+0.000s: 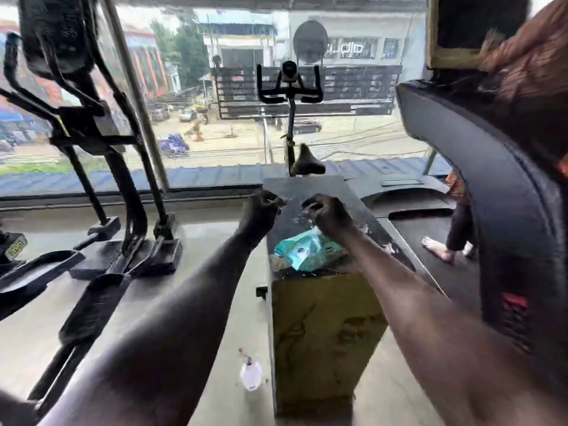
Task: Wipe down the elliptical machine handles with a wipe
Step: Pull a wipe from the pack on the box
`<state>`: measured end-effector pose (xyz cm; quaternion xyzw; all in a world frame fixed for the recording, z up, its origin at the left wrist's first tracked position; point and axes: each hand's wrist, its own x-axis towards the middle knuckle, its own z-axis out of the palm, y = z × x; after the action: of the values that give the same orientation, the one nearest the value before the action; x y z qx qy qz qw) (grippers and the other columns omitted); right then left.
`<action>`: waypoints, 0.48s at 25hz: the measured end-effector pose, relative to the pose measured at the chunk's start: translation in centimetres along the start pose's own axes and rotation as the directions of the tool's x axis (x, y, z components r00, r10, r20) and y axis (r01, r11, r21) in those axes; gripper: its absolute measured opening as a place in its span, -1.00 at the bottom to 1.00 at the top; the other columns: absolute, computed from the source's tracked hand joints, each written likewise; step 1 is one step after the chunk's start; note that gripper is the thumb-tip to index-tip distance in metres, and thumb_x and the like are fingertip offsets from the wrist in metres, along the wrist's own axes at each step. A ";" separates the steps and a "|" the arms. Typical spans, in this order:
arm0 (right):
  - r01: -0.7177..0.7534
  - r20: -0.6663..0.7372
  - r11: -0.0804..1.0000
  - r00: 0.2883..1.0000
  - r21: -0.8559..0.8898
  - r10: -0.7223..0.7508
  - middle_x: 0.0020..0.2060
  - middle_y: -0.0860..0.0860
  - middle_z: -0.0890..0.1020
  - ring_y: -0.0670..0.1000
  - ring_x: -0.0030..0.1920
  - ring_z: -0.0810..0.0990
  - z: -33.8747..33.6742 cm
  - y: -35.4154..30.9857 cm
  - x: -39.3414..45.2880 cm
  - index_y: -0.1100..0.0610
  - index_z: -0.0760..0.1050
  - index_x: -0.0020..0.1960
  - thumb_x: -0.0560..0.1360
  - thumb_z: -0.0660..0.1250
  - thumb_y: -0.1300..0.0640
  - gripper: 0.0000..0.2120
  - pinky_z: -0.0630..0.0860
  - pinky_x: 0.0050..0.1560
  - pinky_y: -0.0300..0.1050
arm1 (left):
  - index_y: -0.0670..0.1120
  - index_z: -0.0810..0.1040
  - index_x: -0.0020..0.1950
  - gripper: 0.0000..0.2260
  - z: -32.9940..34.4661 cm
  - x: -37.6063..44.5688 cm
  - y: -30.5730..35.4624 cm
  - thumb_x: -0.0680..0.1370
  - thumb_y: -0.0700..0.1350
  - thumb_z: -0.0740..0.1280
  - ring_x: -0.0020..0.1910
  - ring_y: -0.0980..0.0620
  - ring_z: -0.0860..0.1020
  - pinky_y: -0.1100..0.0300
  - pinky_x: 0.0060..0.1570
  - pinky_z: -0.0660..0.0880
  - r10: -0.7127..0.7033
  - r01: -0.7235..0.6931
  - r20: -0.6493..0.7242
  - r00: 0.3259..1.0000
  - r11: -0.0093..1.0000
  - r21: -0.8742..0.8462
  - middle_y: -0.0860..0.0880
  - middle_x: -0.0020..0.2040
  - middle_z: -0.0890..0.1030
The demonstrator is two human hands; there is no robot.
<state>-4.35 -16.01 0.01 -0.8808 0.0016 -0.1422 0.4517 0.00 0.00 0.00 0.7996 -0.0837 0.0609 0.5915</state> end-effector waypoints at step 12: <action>-0.154 -0.088 0.966 0.986 -0.206 0.139 0.04 0.15 0.65 0.16 0.06 0.61 -0.1 8.3 -1.6 0.10 0.51 0.14 0.44 0.45 0.01 -0.67 0.57 0.04 0.03 | 0.00 0.62 0.10 -0.77 8.9 -1.6 -4.1 0.46 0.00 0.43 0.13 -0.08 0.53 0.02 0.20 0.46 -0.012 -0.074 0.186 0.983 0.889 0.452 -0.09 0.15 0.58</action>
<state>-4.83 -20.81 -6.94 -0.9156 0.0983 -0.1395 0.3640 -0.74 -7.24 -6.79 0.9170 -0.1338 0.0145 0.3755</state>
